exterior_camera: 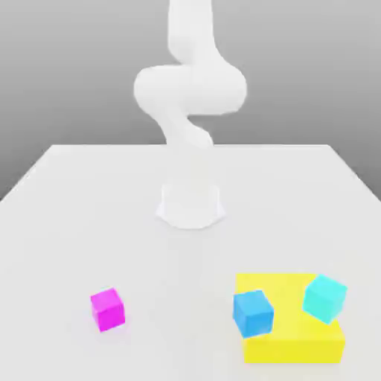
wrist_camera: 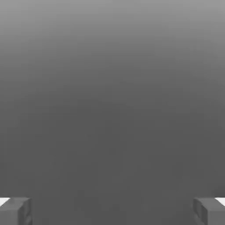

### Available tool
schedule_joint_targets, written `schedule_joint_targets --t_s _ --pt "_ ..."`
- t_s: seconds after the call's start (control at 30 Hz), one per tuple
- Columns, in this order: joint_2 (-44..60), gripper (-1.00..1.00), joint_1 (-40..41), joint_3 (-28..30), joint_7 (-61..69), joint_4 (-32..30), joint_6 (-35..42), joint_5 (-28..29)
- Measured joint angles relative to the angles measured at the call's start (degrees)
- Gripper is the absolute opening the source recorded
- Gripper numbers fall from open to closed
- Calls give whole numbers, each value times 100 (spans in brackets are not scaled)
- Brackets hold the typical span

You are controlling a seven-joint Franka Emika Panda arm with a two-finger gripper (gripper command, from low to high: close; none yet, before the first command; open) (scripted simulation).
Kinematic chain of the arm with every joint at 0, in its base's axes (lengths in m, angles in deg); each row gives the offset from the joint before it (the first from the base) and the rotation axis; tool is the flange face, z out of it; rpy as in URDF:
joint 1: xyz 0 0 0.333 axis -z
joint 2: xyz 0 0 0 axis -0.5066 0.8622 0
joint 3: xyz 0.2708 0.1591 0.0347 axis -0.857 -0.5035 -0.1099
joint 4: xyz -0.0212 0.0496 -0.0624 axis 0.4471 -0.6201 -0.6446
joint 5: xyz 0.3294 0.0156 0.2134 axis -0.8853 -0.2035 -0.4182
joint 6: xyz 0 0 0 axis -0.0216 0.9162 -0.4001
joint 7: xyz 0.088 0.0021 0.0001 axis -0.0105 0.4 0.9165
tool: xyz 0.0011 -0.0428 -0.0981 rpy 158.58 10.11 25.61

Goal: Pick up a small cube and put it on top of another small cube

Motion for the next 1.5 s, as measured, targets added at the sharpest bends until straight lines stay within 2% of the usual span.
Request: schedule_joint_targets --t_s 0.37,0.6,0.83,1.17,1.3,1.33,1.5 --pt "2325 0 837 61 -1177 742 -232 409" --pt "3775 0 1246 315 -1766 1203 -388 449" --pt "5221 0 1641 530 -2156 1659 -560 182" --pt "7277 0 2329 706 -2479 2318 -784 -601" --pt "8105 0 2475 632 -2460 2543 -1256 -778" --pt "8226 -100 2491 614 -2459 2574 -1341 -786" --pt "8226 -100 2492 612 -2441 2575 -1350 -809"
